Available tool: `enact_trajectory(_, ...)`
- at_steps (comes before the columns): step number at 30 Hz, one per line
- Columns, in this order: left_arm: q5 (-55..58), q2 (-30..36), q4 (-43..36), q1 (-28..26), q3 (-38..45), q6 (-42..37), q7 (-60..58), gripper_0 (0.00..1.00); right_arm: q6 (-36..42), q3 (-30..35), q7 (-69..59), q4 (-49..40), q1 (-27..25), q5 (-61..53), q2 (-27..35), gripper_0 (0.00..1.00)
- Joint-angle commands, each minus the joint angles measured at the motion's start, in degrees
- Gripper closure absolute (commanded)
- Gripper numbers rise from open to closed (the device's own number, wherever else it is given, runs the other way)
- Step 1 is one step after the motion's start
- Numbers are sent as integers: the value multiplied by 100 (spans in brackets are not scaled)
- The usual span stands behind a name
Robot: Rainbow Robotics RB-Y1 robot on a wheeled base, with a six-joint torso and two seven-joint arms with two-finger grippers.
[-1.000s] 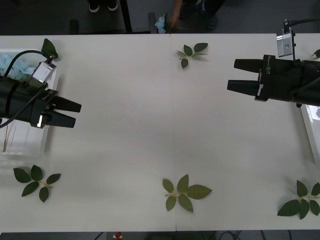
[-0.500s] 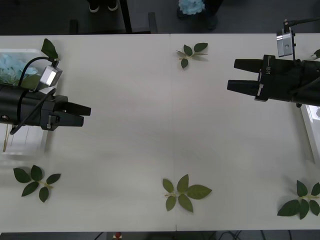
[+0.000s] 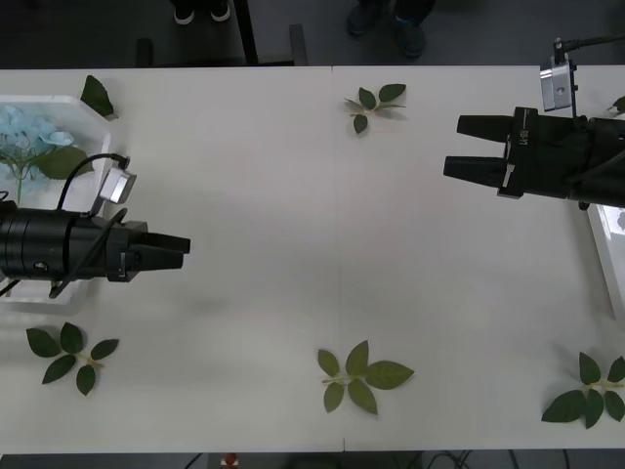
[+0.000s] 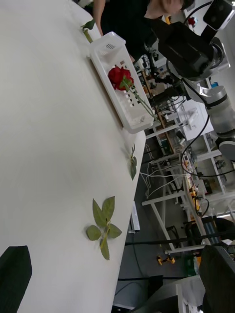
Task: Place the red flowers into the right box and the blue flowers into the left box. If a person shows an open palm, hand one flower to the person first, then continue sorting.
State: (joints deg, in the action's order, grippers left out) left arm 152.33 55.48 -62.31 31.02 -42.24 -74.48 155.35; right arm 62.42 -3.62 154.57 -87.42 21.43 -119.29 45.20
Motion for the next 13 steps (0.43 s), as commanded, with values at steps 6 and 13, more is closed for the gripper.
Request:
enact_trajectory(6, 174, 24, 26, 62, -3, 38, -35, 0, 25, 20, 43, -126, 55, -33, 227, 3)
enact_trajectory(13, 174, 24, 26, 62, -3, 38, -35, 0, 25, 20, 43, -126, 55, -33, 227, 3)
